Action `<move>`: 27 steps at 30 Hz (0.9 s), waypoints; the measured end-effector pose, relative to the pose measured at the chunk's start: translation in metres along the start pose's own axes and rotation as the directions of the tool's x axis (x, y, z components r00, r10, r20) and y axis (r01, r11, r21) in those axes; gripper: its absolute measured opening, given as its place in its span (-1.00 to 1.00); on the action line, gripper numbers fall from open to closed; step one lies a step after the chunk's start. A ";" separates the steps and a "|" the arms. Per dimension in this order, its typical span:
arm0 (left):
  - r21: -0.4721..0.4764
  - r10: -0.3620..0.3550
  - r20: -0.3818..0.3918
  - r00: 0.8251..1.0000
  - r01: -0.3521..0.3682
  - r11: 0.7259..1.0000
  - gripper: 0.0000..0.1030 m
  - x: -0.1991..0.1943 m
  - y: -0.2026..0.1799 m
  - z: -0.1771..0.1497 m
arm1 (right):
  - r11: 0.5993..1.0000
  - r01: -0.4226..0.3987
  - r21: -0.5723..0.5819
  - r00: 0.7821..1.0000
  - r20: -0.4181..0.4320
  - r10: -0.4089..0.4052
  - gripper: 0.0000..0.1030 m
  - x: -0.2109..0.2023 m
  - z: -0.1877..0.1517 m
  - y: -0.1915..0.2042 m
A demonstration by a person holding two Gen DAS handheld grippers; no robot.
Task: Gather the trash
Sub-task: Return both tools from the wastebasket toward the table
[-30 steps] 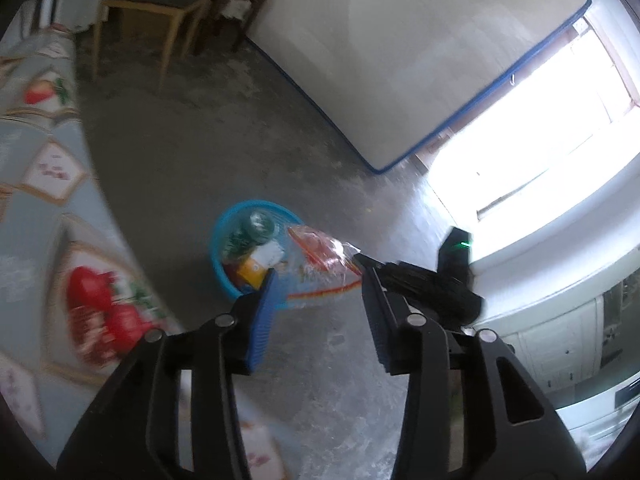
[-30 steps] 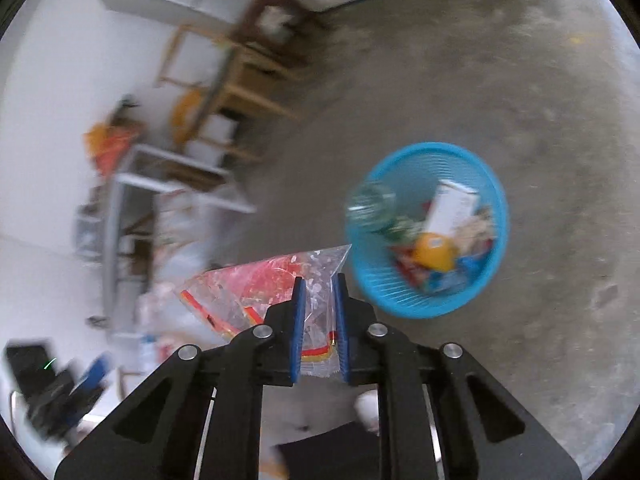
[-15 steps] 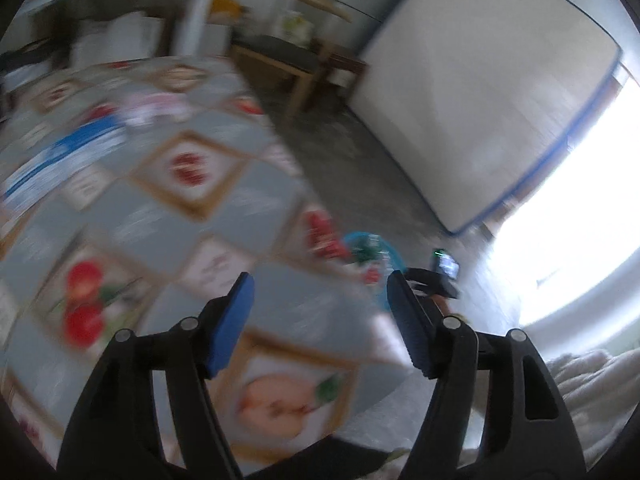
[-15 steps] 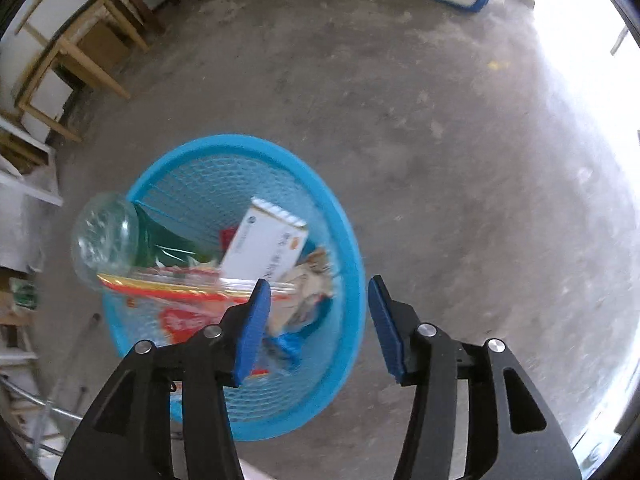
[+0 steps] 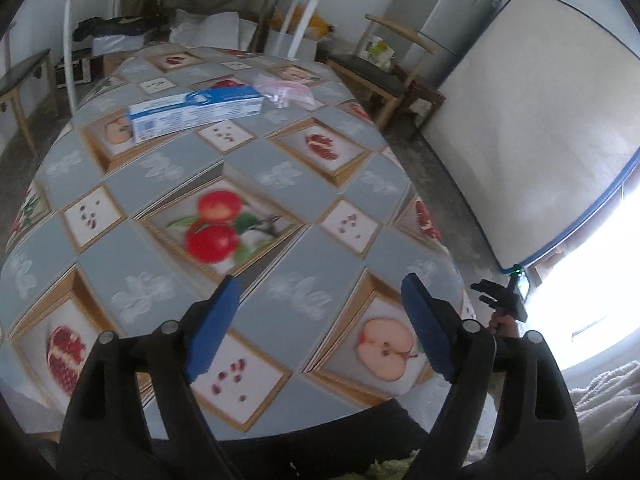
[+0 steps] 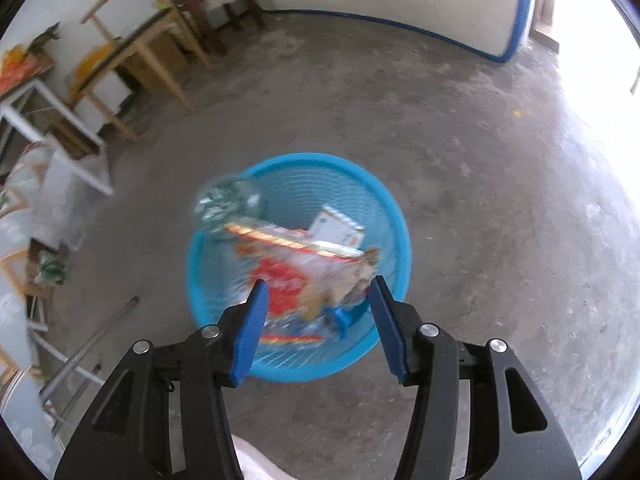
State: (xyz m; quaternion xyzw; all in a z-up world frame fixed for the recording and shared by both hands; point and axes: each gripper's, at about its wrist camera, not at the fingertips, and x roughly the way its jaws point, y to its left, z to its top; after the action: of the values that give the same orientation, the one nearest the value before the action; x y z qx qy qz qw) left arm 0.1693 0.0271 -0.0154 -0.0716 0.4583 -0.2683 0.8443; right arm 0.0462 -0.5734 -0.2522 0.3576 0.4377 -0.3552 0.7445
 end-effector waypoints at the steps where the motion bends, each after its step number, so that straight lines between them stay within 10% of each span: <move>1: -0.010 0.000 0.001 1.000 0.000 1.000 0.60 -0.002 0.004 -0.003 | 1.000 -0.021 -0.012 1.000 0.005 0.021 0.00 -0.006 -0.002 0.005; 13: -0.086 0.041 0.033 0.999 -0.038 0.996 0.61 -0.030 0.043 -0.033 | 0.971 -0.204 -0.123 0.958 -0.228 0.172 -0.19 0.051 -0.001 0.097; 27: -0.172 0.123 0.003 0.992 -0.120 0.978 0.61 -0.026 0.068 -0.036 | 0.999 -0.045 -0.001 0.957 -0.286 0.043 -0.38 0.124 0.011 0.055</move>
State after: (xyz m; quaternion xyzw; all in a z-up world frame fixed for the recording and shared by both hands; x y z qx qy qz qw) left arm 0.1553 0.1030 -0.0416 -0.1178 0.4775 -0.1753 0.8529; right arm 0.1420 -0.5824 -0.3488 0.4121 0.5337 -0.2816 0.6827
